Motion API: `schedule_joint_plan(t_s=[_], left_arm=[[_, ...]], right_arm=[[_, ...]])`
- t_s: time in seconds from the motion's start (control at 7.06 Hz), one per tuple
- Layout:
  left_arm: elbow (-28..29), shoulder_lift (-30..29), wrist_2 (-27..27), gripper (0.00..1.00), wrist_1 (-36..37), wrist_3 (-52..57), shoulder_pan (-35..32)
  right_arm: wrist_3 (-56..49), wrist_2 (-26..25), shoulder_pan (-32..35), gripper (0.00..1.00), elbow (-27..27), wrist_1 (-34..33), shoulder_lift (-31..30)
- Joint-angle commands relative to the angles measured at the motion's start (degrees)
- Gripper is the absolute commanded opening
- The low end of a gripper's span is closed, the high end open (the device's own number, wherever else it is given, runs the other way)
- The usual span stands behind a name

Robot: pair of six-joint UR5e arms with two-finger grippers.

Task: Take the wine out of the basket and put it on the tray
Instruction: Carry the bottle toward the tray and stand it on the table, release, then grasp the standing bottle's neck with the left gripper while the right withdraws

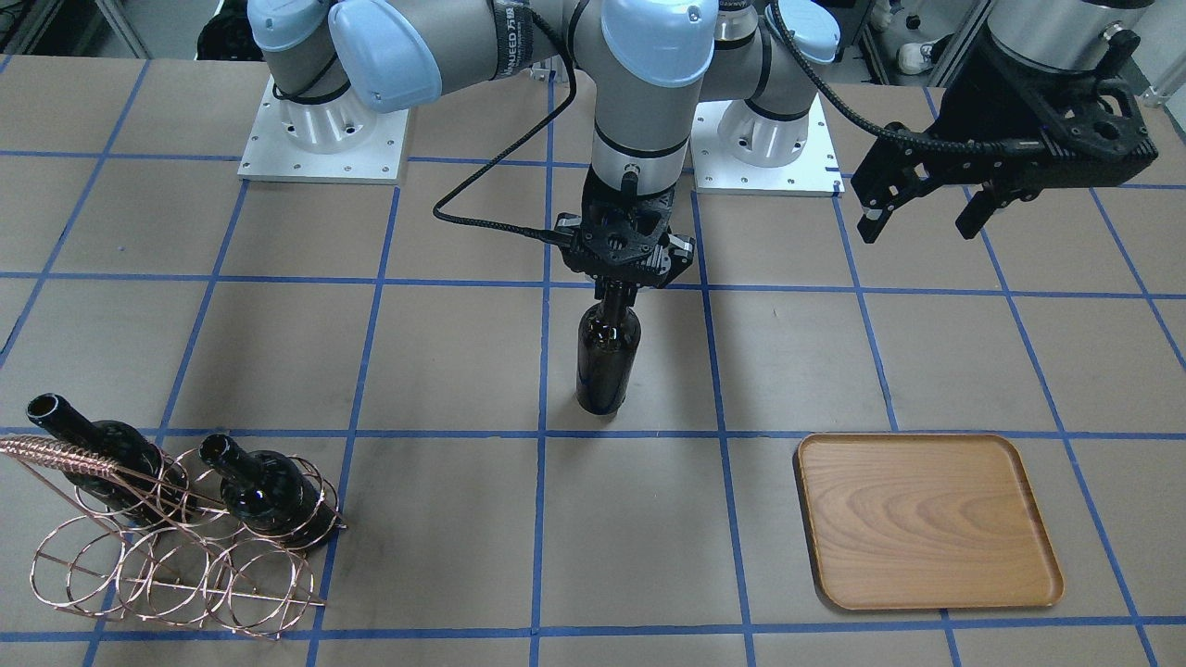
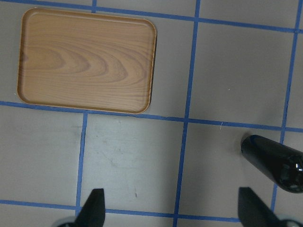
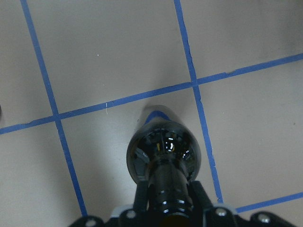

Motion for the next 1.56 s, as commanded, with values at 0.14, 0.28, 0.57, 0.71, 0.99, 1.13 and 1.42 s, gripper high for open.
schedule_joint_plan(t_s=[0.14,0.28,0.57,0.71,0.99,1.13,1.42], left_arm=[[0.0,0.2,-0.2,1.00,-0.8,0.0,0.0],[0.0,0.2,-0.2,1.00,-0.9,0.0,-0.1],[-0.3,-0.2,-0.4,1.00,-1.2,-0.7,-1.0],[-0.8,-1.1,-0.5,1.00,-1.1,-1.3,-1.7],[-0.7,-3.0,0.1,1.00,0.7,-5.6,-7.3],[-0.7,-4.6,0.0,1.00,3.1,-11.9,-10.4],[-0.7,-8.2,0.3,1.00,4.8,-19.7,-17.7]], right_arm=[[-4.1,0.2,0.0,1.00,0.3,-4.0,0.7],[-4.9,2.8,-0.9,1.00,-0.5,-4.1,0.6],[-12.0,3.8,-5.8,1.00,-0.5,-3.2,-2.0],[-20.1,3.7,-10.6,1.00,-0.5,1.3,-5.2],[-37.8,3.1,-24.2,1.00,-0.2,9.5,-12.0],[-41.3,3.1,-30.7,1.00,0.2,15.2,-16.2],[-44.0,3.1,-33.9,1.00,0.8,17.5,-21.8]])
